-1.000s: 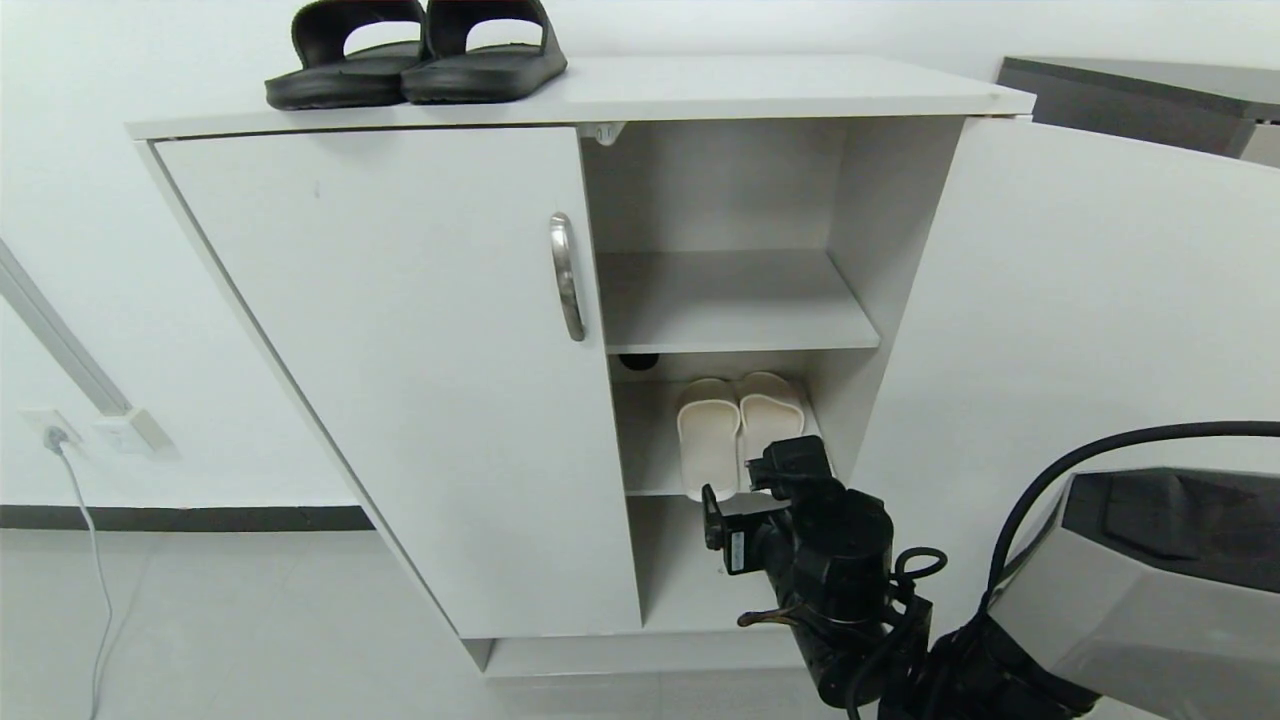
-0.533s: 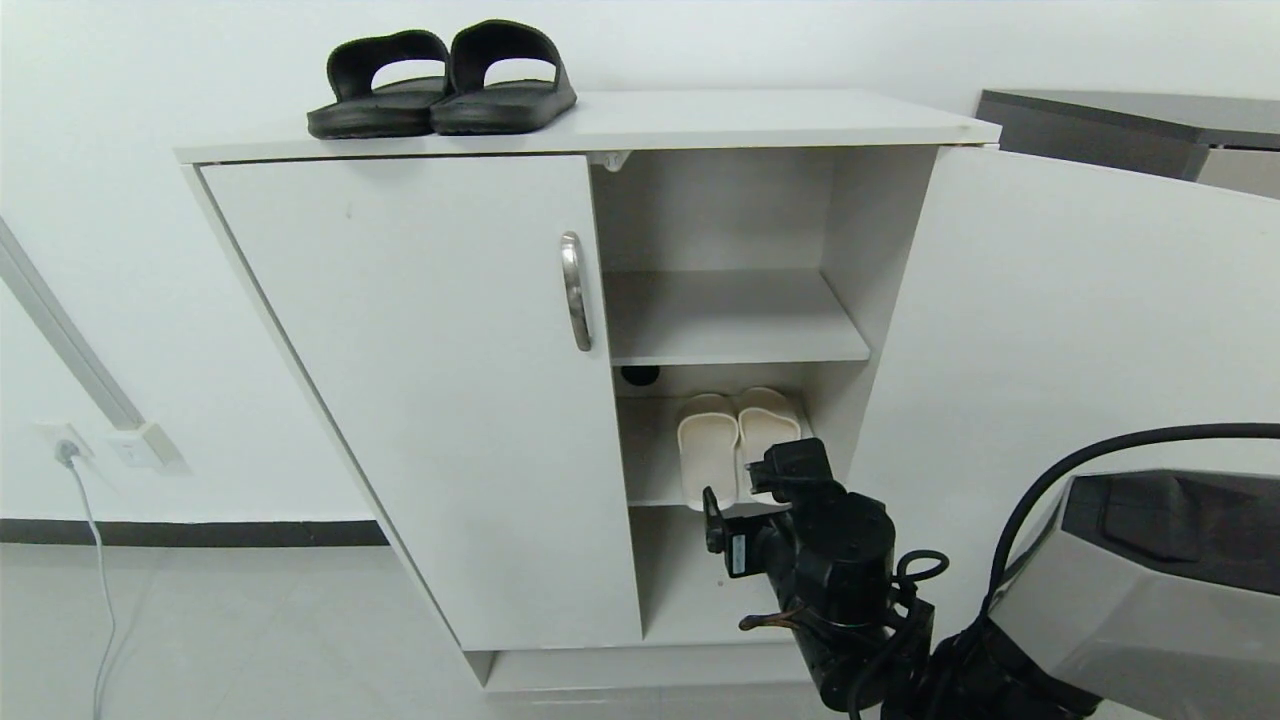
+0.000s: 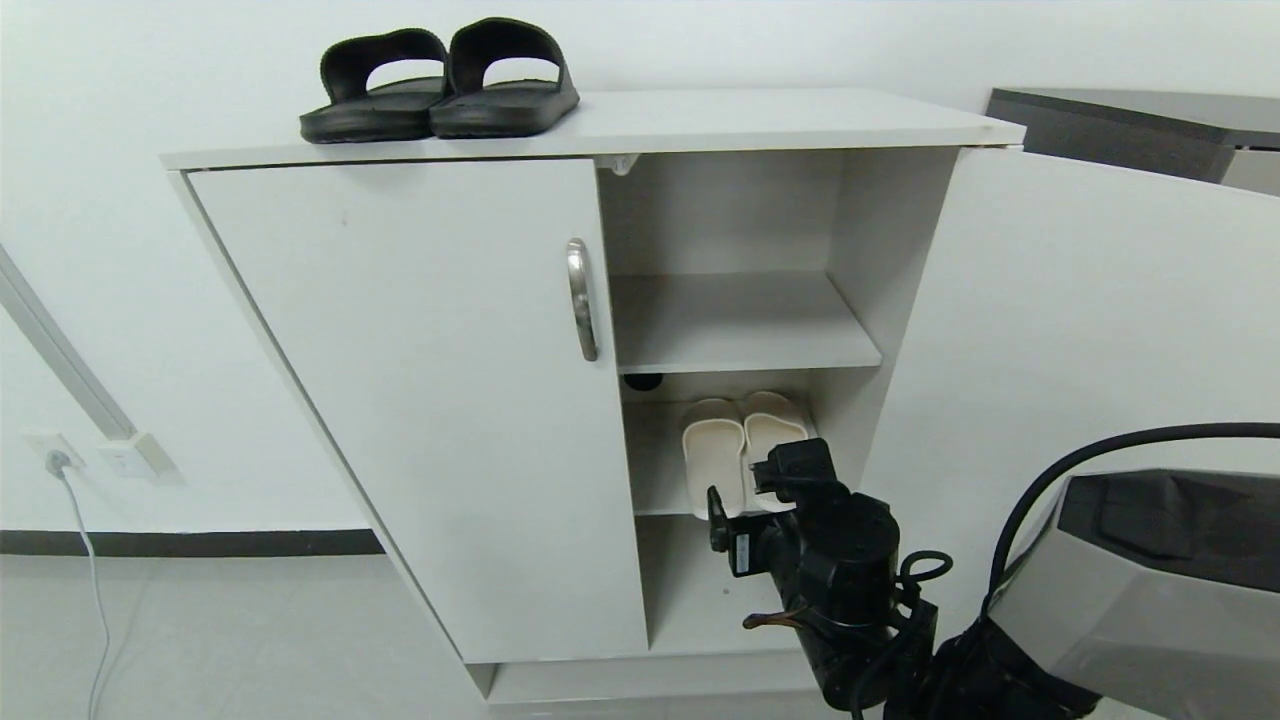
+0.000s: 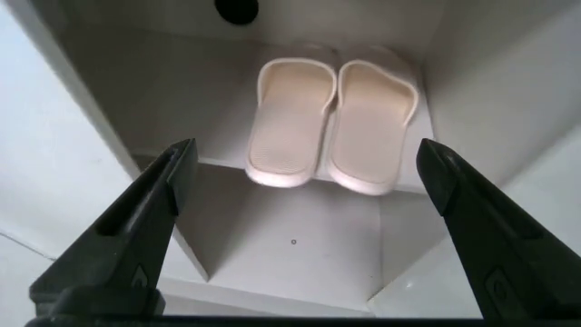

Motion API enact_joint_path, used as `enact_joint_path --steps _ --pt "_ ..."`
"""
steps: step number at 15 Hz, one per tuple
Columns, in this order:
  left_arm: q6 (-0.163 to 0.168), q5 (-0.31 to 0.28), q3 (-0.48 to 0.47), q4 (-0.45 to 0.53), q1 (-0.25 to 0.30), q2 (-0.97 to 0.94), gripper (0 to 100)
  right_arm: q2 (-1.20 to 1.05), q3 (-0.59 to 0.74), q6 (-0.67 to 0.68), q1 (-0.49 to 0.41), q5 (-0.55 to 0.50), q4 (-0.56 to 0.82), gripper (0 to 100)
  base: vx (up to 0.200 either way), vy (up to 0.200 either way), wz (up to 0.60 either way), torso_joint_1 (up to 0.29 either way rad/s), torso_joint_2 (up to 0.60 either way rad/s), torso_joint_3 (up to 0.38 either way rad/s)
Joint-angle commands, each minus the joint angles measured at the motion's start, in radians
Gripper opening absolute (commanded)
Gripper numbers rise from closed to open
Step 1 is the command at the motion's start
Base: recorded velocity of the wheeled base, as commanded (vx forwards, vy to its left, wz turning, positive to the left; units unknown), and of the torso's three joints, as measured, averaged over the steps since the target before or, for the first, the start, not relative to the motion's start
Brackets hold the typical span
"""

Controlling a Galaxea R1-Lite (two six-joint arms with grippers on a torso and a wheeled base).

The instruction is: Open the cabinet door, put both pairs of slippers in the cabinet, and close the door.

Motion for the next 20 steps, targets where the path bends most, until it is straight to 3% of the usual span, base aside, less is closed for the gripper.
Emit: enact_joint_path --steps 1,15,20 --pt "-0.001 0.000 0.000 0.000 0.000 0.001 0 0.005 0.002 -0.003 0.005 0.001 -0.001 100 0.000 0.200 0.00 0.022 0.00 -0.002" --pt "-0.002 0.000 0.000 0.000 0.000 0.001 0 0.005 0.005 -0.003 0.019 0.001 -0.020 100 0.000 0.200 0.00 0.002 0.00 0.005" --pt "-0.004 0.005 0.000 0.000 0.000 0.001 0 0.004 0.006 -0.003 0.029 0.001 -0.021 100 0.000 0.000 0.00 0.000 0.00 0.000"
